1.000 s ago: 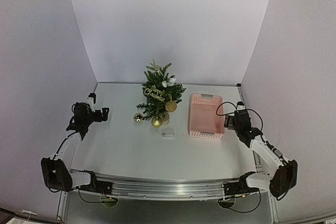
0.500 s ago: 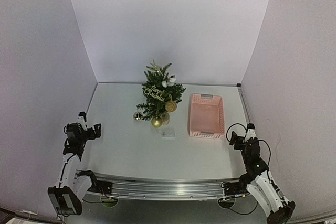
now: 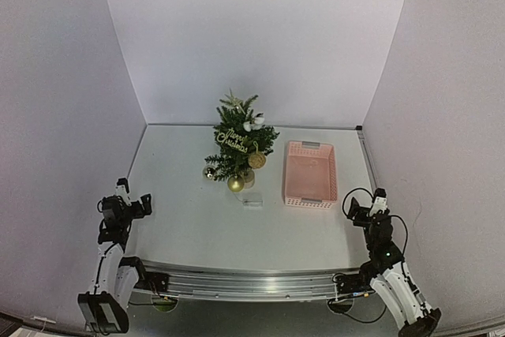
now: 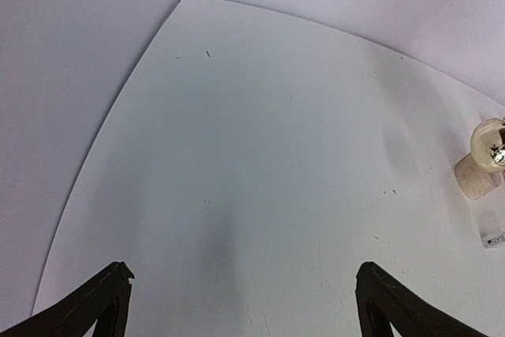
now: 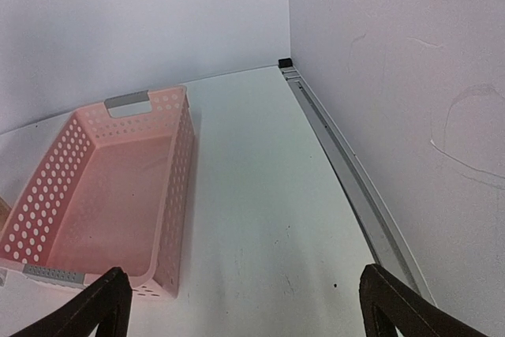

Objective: Decorate the small christmas tree

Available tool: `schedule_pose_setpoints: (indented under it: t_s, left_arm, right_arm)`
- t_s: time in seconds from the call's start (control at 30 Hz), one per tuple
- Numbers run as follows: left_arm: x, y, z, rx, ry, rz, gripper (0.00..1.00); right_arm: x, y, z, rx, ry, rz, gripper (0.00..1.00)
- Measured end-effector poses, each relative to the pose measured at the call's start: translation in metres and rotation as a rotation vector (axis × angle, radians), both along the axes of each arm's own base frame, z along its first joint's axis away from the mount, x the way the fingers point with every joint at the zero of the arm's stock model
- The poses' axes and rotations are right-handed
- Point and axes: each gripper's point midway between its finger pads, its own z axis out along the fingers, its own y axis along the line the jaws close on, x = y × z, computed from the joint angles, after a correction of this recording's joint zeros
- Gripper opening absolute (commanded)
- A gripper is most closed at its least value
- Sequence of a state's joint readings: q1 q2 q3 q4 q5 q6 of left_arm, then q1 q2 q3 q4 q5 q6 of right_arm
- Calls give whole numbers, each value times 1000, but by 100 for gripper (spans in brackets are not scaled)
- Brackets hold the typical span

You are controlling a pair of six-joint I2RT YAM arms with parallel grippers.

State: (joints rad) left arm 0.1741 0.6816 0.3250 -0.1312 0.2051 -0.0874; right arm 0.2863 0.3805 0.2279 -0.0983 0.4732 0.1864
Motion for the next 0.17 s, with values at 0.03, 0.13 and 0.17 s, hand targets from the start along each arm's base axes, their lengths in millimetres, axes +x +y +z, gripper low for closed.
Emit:
schedule_pose_setpoints:
  t_s: [0.03, 0.13, 0.17]
  left_arm:
    - [0, 0, 1, 0, -5, 1, 100]
    - [0, 3, 4, -5, -13, 21, 100]
    - [0, 4, 4, -6, -15, 31, 100]
  right_arm:
    - [0, 0, 0, -1, 0, 0, 98]
    - [0, 0, 0, -3, 1, -1, 98]
    - [0, 0, -1, -4, 4, -1, 98]
